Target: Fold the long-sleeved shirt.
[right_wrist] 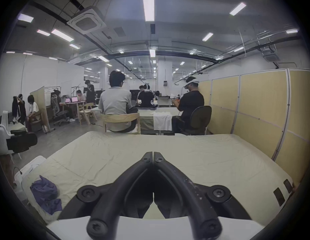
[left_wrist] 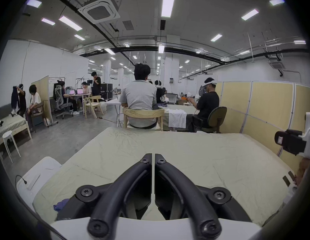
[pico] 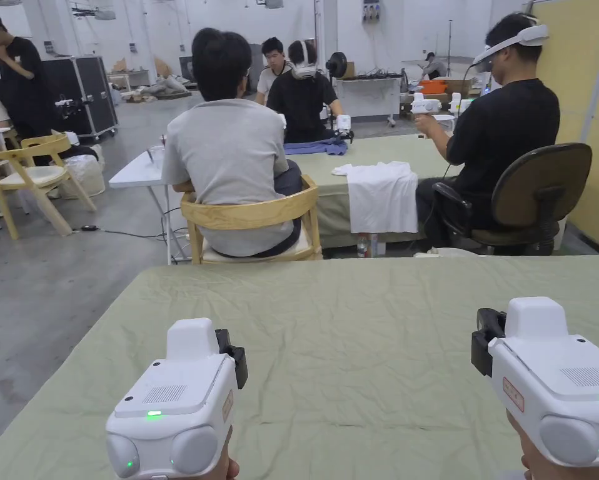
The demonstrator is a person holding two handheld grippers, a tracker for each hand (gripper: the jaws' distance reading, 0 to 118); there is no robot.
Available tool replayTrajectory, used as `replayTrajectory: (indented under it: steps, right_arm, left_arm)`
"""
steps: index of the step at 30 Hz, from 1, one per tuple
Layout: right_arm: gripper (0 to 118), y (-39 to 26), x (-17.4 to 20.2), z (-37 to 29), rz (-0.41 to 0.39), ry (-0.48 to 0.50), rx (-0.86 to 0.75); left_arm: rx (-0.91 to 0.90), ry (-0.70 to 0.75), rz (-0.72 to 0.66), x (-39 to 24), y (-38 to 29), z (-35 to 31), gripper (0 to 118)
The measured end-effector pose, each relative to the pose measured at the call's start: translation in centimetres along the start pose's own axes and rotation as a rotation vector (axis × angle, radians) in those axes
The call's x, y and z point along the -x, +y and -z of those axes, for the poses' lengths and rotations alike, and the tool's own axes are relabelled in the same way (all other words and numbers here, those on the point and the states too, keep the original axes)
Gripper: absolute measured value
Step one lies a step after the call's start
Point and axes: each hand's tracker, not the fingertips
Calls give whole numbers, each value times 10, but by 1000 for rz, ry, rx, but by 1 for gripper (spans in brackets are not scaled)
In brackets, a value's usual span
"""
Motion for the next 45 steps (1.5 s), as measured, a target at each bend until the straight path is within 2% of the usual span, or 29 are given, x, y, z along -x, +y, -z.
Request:
replayTrajectory:
  steps: [5, 16, 21, 26, 28, 30, 33, 36, 38, 41, 45]
  right_arm:
    - [2, -3, 42, 9, -26, 107, 7]
    - [2, -17, 180, 26, -91, 425, 44]
    - [2, -28, 231, 22, -118, 564, 66]
    - [2, -39, 254, 24, -164, 607, 90]
    - [2, -42, 254, 26, -161, 610, 97]
    - [2, -44, 251, 30, -150, 612, 111]
    - [2, -49, 246, 36, -149, 602, 126]
    - [2, -60, 244, 44, -156, 597, 158]
    - [2, -69, 245, 49, -162, 599, 181]
    - [2, -84, 248, 55, -186, 596, 222]
    - [2, -98, 251, 63, -201, 597, 265]
  left_arm:
    - [12, 82, 4, 39, -9, -18, 2]
    - [66, 369, -73, 156, -43, -84, 2]
    - [94, 449, -87, 190, -58, -113, 2]
    - [129, 465, -93, 203, -66, -114, 2]
    - [149, 437, -100, 204, -65, -108, 2]
    - [211, 355, -45, 200, -64, -98, 2]
    - [361, 223, 63, 201, -69, -73, 2]
    - [516, 123, 67, 212, -77, -40, 3]
    - [667, -27, 93, 217, -82, -18, 3]
    - [790, -107, 254, 207, -98, 9, 4]
    - [951, -212, 340, 198, -123, 31, 4]
